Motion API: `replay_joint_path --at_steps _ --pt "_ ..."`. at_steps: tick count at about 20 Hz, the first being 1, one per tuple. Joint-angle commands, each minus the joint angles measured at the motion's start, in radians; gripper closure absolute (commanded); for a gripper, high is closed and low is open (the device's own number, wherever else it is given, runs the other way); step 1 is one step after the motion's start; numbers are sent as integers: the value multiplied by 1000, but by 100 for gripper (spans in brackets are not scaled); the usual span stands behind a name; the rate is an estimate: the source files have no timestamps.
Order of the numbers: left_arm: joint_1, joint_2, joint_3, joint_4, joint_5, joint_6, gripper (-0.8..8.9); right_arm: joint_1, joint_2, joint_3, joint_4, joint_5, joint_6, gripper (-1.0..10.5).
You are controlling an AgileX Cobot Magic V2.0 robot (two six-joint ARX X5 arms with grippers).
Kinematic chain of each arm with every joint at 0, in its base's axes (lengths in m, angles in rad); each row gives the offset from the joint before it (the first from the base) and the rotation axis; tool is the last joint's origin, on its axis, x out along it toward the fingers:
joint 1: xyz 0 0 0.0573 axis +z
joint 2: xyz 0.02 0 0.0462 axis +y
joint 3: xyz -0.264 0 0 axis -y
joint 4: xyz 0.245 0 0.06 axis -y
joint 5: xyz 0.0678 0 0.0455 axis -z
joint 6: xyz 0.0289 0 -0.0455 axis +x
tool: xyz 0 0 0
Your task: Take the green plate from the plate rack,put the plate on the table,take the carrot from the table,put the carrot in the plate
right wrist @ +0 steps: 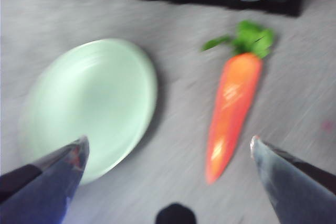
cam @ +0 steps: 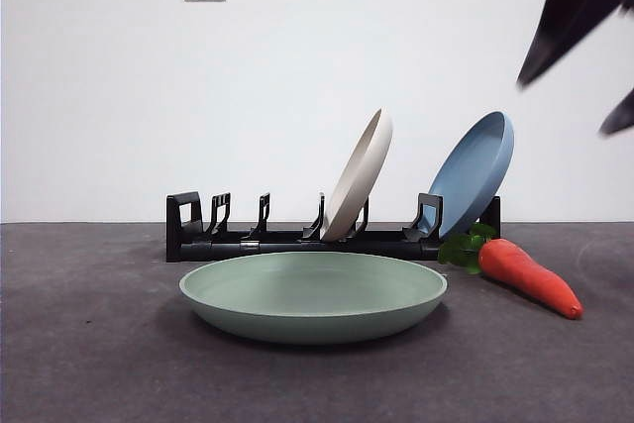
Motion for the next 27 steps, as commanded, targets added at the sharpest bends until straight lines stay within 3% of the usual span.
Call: replay_joint_path --at_steps 1,6,12,14,18,23,27 --pt "-4 -91 -5 -8 26 -66 436 13 109 1 105 32 16 289" --pt "-5 -227 -5 -24 72 -115 436 66 347 1 282 146 23 297" --pt "-5 -243 -5 -80 70 -138 436 120 519 1 423 248 49 461" --pt "-5 -243 -5 -80 71 -143 436 123 538 1 435 269 51 571" --pt "-5 -243 -5 -80 68 -145 436 122 540 1 446 267 59 962" --pt "-5 -243 -5 -81 66 -145 436 136 502 1 404 260 92 963" --pt "-4 -243 -5 -91 65 -145 436 275 346 1 331 260 119 963"
